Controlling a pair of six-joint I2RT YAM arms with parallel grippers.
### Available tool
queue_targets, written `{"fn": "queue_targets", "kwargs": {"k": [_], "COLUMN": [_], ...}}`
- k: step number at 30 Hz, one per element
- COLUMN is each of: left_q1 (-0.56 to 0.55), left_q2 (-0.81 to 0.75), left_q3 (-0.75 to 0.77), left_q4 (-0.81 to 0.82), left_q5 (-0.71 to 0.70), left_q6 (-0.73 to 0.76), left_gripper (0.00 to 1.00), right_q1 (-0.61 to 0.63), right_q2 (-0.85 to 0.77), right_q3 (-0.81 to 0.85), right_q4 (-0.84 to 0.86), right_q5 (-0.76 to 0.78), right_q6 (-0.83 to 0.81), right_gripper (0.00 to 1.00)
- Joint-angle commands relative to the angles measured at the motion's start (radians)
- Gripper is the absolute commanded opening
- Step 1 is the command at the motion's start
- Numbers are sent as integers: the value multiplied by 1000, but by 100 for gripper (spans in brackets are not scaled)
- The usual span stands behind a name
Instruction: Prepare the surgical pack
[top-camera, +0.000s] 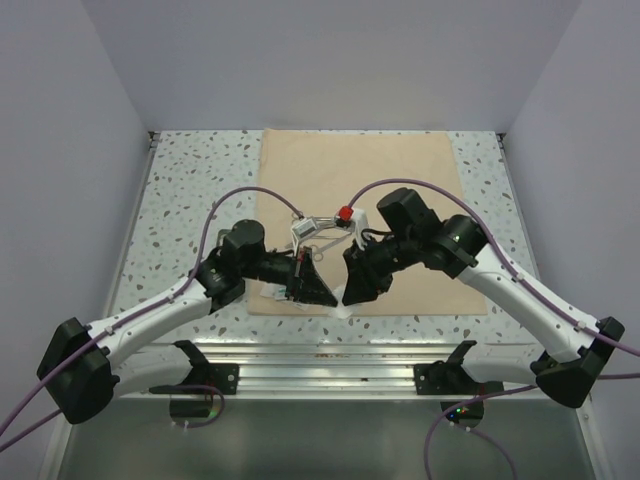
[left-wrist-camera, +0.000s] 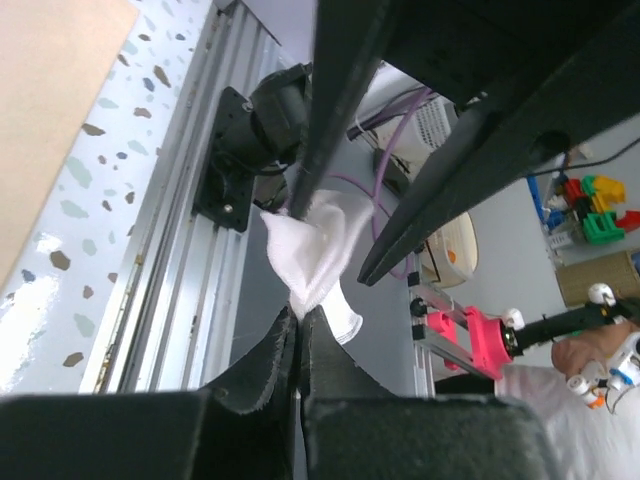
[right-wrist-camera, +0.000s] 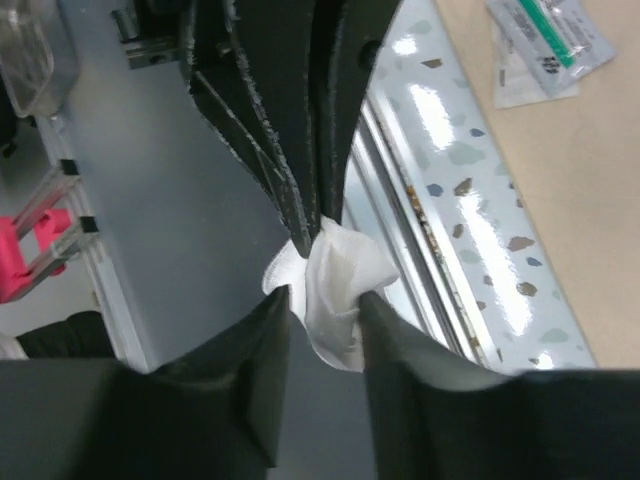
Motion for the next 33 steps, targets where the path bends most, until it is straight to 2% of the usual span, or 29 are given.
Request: {"fn": "queue_targets", "kwargs": {"k": [1,2,3,5,7,8,12,14,17,22,27,33], "left_q1": [9,18,47,91,183,241,349,404,466,524,607,702], "left_q2": [-25,-25,-37,-74,-115,-131,-191,-195,-160,-105,-2,55], "left_q3": [8,8,2,-30,-56,-53,-16,10,60,114,119,108], "left_q4": [-113,-159,-196,-285,-352,-395,-627,-679,-799,-926,-939,-813], "left_q5": [-76,-110,-138,-225,-292,-341,-587,-691,-837,-1016,-1017,-905], "left_q6": [83,84,116,134,148,173,233,269,303,257,260,329], "left_gripper": [0,0,0,0,0,0,0,0,0,0,0,0], "right_q1": [1,1,-10,-49,-109,-131,-166,-166,-166,-168,-166,-166], "right_q2": [19,24,30,42,39,33,33,41,47,71,91,107], "right_q3": [14,14,16,-1,-21,-42,-67,-72,-95,-135,-129,-135], "right_q4": [-31,-31,-55,-69,-63,-54,-49,-56,-43,0,7,23], "right_q5": [187,247,285,360,362,357,323,319,302,214,199,171], "right_q6": [23,34,38,64,97,107,108,95,89,115,101,103], "right_gripper": [43,50,64,74,81,82,84,84,85,85,85,85]}}
